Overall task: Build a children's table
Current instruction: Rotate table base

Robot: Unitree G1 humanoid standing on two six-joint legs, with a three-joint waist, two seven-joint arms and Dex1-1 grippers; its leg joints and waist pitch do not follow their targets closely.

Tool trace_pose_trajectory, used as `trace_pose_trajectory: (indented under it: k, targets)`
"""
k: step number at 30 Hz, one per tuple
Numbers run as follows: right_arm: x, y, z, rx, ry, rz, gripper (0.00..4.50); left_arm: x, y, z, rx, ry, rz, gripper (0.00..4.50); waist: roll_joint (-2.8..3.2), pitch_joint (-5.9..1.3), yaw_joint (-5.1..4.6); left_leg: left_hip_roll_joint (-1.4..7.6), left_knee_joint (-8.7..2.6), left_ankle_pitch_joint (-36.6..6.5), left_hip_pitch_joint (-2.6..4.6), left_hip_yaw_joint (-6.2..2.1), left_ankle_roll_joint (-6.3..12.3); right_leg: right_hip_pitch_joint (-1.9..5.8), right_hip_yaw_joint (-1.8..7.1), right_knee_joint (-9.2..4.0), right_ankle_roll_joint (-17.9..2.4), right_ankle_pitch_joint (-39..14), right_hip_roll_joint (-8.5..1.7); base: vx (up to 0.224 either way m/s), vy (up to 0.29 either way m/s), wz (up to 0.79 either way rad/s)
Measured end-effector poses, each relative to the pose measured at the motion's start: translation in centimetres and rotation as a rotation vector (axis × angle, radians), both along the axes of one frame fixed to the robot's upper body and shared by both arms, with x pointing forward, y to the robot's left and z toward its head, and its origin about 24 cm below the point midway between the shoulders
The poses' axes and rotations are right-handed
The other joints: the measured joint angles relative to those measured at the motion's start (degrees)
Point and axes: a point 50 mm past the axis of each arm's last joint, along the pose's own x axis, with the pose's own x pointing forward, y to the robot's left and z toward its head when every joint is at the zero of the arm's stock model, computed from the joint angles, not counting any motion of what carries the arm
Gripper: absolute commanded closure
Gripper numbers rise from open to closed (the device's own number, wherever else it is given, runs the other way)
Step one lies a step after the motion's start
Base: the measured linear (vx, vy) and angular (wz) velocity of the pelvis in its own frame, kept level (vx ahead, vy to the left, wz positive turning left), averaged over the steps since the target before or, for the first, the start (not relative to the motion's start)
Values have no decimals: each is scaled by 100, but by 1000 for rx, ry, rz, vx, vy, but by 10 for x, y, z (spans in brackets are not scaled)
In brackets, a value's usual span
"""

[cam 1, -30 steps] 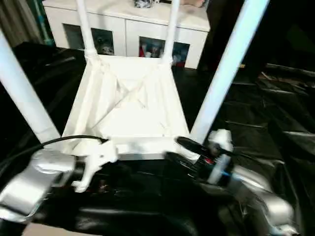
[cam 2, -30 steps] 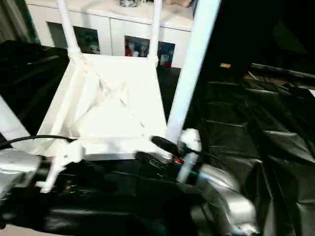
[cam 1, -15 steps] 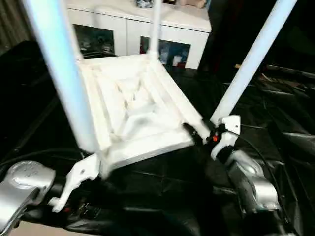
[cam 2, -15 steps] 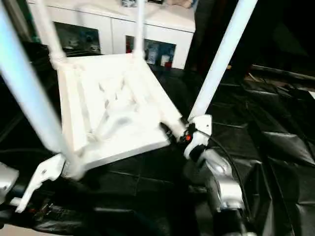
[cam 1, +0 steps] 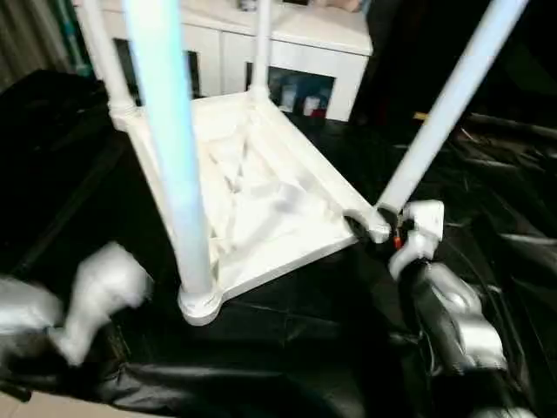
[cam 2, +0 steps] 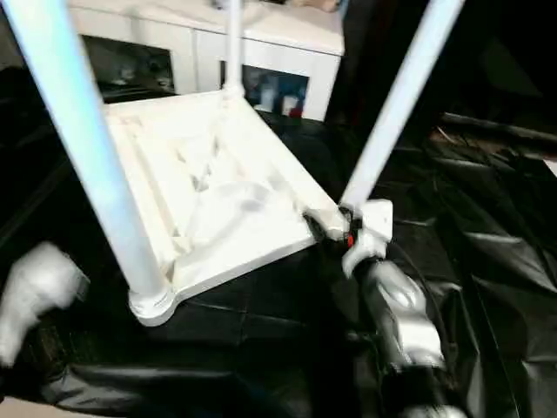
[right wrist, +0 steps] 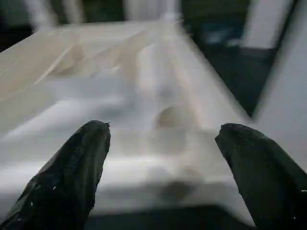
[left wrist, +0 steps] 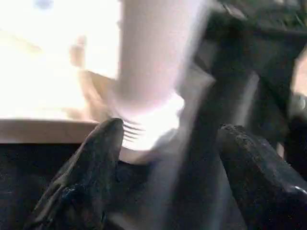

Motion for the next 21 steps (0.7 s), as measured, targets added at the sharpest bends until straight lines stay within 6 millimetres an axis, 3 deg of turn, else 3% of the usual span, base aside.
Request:
trace_pose_trajectory:
  k: [2, 8, 15, 21]
  targets:
    - [-12, 2, -5, -35, 8, 43, 51, 1, 4, 5, -67, 38, 33, 83, -14, -1, -3, -1, 0, 0, 0, 4, 0, 1, 4, -3, 0, 0, -1, 0, 0, 0]
    - [-22, -14, -12, -75, 34, -3, 51, 3, 5, 12, -132, 28, 47, 47, -33, 9, -7, 0, -4, 0, 7, 4, 0, 0, 3, -1, -2, 1, -1, 0, 0, 0]
    - [-26, -45, -24, -188, 104, -207, 51, 19, -14, 19, -271, -84, 53, 11, -25, 15, 15, -2, 2, 0, 9, 5, 0, 10, 5, 0, -2, 2, -3, 0, 0, 0]
    - [-18, -30, -35, -211, 145, -192, 51, 33, -41, 15, -290, -129, -5, 11, -6, 26, -50, -1, 1, 4, 10, 1, -6, 2, 4, 16, -2, 3, -1, 0, 0, 0]
